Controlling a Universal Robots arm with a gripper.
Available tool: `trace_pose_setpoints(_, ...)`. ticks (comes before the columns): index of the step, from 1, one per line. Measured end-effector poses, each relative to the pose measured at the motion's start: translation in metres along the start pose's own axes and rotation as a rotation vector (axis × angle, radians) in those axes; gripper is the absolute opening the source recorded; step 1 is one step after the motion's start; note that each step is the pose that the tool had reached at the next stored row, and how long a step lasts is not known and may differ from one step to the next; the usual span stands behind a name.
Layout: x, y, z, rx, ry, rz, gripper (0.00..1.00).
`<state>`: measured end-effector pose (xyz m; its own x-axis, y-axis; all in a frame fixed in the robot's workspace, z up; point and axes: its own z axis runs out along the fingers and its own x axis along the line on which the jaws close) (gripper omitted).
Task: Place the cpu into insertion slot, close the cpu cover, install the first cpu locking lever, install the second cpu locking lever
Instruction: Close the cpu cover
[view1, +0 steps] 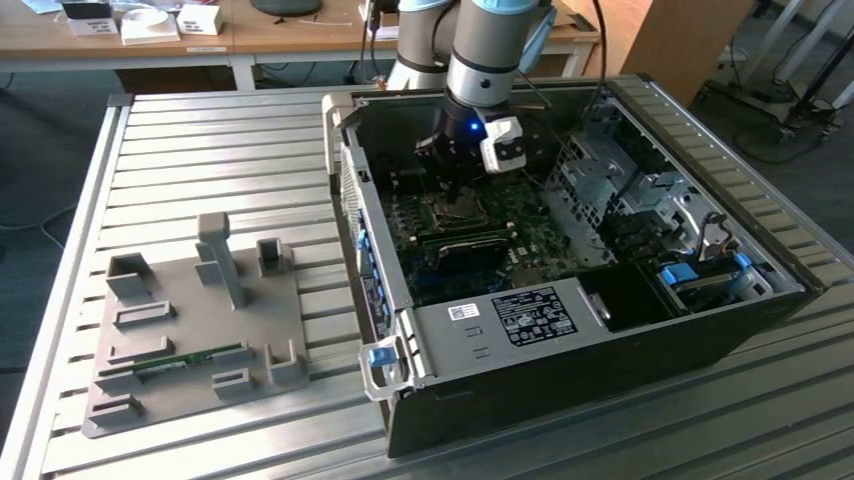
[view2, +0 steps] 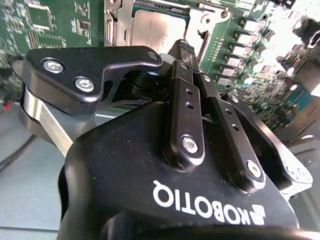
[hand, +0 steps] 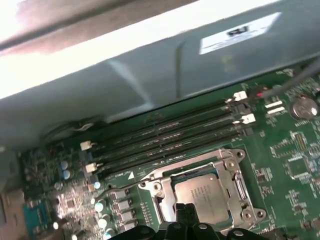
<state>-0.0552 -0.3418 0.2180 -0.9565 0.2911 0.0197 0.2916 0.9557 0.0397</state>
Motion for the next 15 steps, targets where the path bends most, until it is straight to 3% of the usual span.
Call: trace_pose_setpoints(15,0.0,-0.0001,0.003,0.0053,0.0104,-0.267,0.11)
